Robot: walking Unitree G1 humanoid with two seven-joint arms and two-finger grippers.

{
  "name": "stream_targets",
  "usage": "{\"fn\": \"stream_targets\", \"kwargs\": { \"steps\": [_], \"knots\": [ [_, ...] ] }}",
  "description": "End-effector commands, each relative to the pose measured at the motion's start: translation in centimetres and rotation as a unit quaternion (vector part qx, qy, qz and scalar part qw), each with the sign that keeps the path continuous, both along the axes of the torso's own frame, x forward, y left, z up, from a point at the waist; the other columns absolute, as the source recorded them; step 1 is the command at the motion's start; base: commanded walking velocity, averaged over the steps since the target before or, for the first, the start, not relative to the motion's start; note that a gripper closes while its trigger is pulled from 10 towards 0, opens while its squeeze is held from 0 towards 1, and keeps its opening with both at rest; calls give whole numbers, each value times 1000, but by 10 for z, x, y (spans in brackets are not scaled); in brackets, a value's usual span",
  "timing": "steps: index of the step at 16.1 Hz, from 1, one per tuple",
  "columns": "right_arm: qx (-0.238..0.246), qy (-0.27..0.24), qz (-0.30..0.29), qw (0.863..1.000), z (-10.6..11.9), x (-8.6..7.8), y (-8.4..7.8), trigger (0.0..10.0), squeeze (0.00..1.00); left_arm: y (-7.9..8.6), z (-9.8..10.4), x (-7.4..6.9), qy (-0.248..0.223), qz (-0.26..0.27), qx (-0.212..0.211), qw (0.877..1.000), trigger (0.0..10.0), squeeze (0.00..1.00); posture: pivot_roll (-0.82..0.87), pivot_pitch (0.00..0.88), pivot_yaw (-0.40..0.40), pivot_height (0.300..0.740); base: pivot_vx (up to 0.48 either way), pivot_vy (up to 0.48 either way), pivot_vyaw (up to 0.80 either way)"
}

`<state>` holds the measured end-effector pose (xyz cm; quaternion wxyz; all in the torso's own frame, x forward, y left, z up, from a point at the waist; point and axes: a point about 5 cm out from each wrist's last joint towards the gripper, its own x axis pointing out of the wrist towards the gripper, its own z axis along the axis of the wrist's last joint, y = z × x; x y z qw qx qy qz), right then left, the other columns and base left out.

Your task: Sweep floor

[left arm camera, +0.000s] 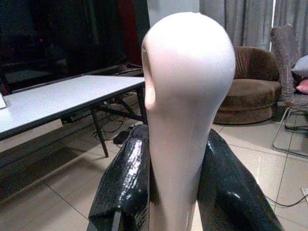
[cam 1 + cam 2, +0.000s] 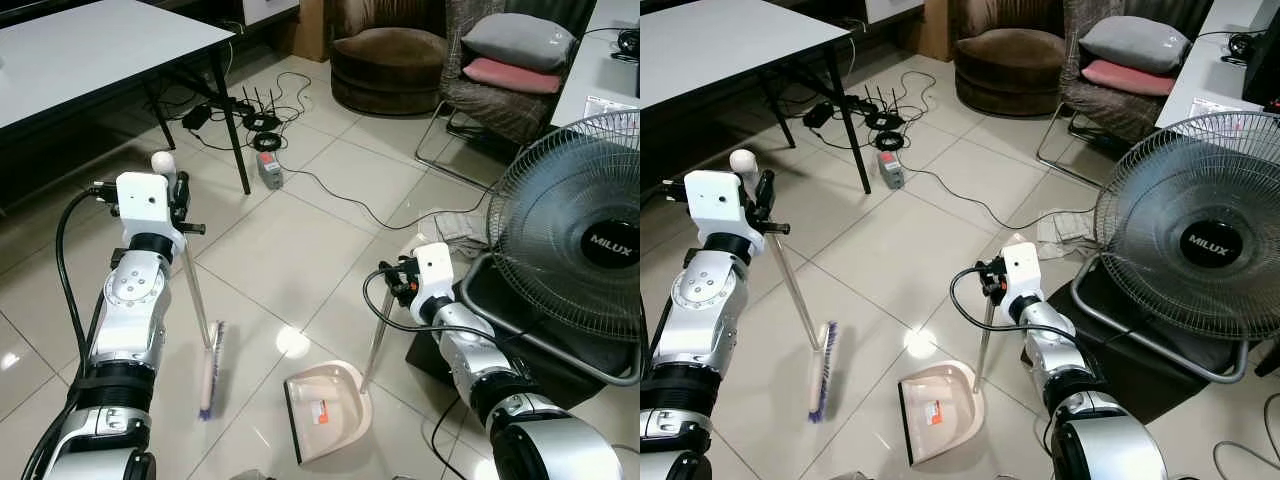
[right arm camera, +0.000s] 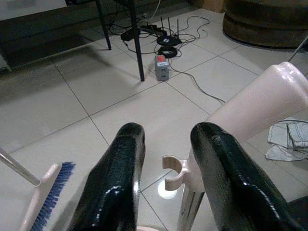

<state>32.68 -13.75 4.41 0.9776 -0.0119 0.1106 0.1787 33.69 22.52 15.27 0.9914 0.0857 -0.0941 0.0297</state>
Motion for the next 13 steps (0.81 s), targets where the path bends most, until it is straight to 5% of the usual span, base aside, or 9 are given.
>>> {"fn": "stream_targets", "kwargs": {
  "steps": [1,13],
  "knots": [
    [2,-18,-1,1000,8,5,-2,0,0,-3,6,2,-13,-10,9,1000,10000,0,-73,0,57,740,0,0,0],
    [6,-2,-17,1000,6,5,-9,0,0,-5,4,1,-7,-12,8,1000,10000,0,-76,0,56,740,0,0,0]
  ]
}}
